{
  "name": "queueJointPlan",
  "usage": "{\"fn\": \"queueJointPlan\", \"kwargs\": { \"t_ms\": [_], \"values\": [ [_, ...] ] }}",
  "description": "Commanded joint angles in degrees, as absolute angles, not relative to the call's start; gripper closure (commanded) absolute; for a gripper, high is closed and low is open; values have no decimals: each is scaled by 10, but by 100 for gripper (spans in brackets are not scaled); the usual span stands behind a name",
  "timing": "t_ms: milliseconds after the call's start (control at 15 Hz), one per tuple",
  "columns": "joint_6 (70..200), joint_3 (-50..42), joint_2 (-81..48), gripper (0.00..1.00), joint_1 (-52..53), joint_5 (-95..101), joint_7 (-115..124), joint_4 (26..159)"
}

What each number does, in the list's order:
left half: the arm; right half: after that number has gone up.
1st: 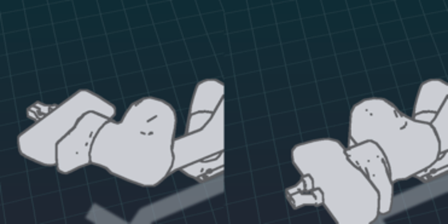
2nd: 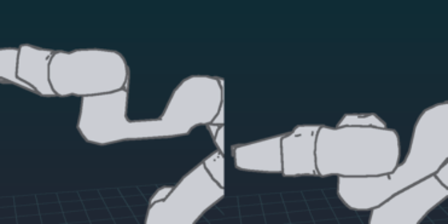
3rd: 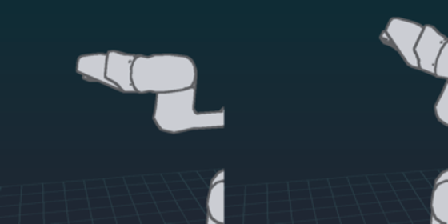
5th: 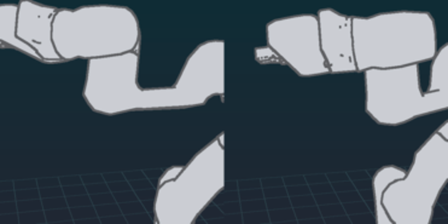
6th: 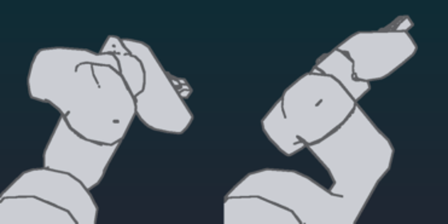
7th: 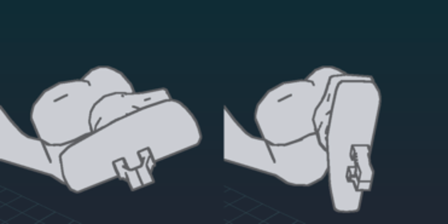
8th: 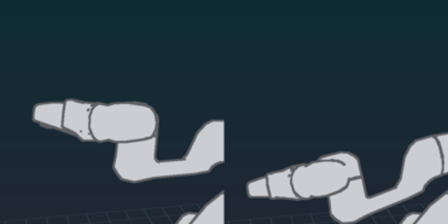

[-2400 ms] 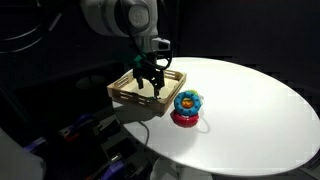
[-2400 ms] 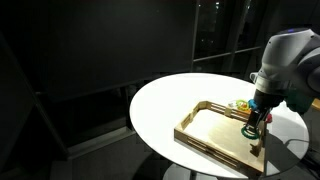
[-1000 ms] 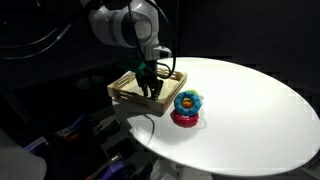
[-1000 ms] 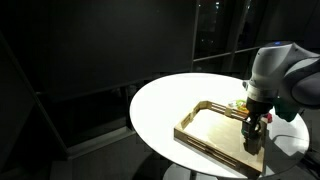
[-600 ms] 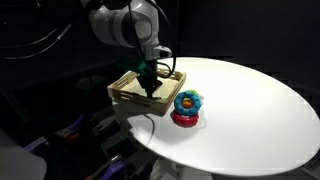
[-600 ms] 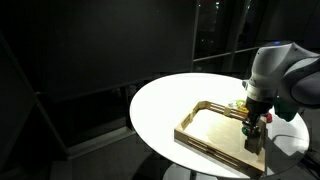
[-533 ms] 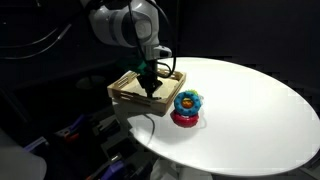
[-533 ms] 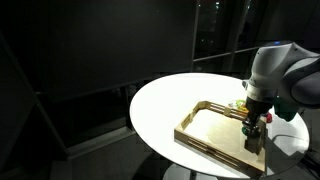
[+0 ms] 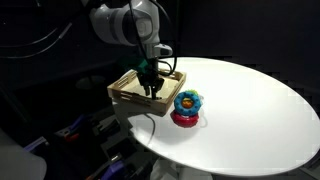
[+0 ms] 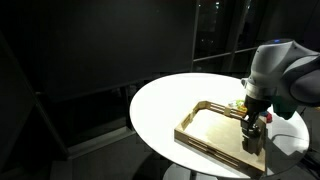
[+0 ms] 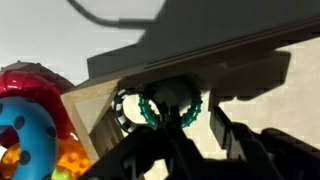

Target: Move the green ring from the tray to the pile of rings on the table

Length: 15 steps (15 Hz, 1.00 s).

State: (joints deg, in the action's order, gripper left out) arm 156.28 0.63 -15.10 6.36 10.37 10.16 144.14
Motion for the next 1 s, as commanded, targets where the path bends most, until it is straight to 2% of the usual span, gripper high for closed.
{"fn": "queueJointPlan", "kwargs": {
  "t_ms": [0,267,933],
  "values": [
    [1561,1,-143,32,68,101,102,1440],
    [1563,2,-148,2,70,101,102,1439],
    [1566,-2,-160,0,73,107,107,1436]
  ]
}}
